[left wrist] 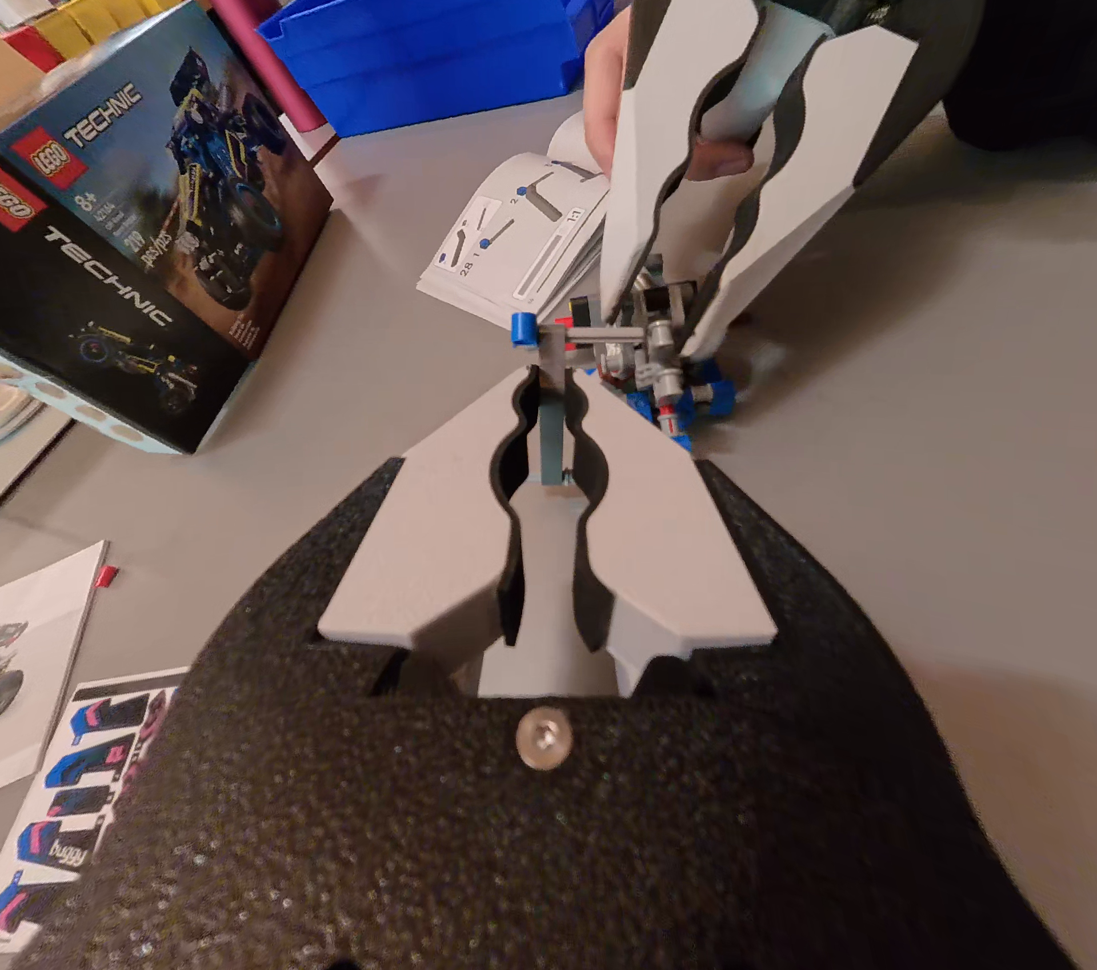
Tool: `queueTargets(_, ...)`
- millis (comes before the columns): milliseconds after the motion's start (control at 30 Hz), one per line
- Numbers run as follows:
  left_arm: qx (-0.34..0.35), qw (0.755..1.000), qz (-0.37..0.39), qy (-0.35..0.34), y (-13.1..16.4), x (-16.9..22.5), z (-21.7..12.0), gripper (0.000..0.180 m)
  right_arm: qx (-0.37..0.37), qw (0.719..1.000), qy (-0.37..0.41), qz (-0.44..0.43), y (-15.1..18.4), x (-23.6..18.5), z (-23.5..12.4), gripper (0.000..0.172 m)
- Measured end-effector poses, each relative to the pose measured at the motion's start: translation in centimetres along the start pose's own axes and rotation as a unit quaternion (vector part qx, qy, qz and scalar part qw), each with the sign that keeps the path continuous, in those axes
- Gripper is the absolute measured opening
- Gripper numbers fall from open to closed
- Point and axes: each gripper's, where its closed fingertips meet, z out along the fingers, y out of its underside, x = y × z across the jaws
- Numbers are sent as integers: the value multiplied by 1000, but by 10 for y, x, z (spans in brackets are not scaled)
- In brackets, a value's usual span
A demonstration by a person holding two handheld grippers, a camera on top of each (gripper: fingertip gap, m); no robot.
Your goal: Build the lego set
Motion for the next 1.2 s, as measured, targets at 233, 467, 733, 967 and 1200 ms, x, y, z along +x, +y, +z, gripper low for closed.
queueTargets(233, -36, 998, -43, -4, 6, 2, 7, 5, -15, 1000, 10, 0, 7, -1, -1, 23)
queueTargets(467, -37, 998, -50, 4, 7, 4, 6, 4, -28, 1000, -10, -6, 9, -3, 1, 13)
queueTargets(733, -36, 999, -31, 0, 6, 5, 7, 4, -45, 999, 17, -14, 16, 2, -8, 39)
queueTargets(967, -23, 999, -19, -23, 3, -6, 7, 5, -28, 999, -28, 33, 19, 12, -28, 53)
queueTargets(1200, -11, 997, 66, -50, -5, -8, 3, 4, -73, 994, -38, -65, 34, -1, -7, 61)
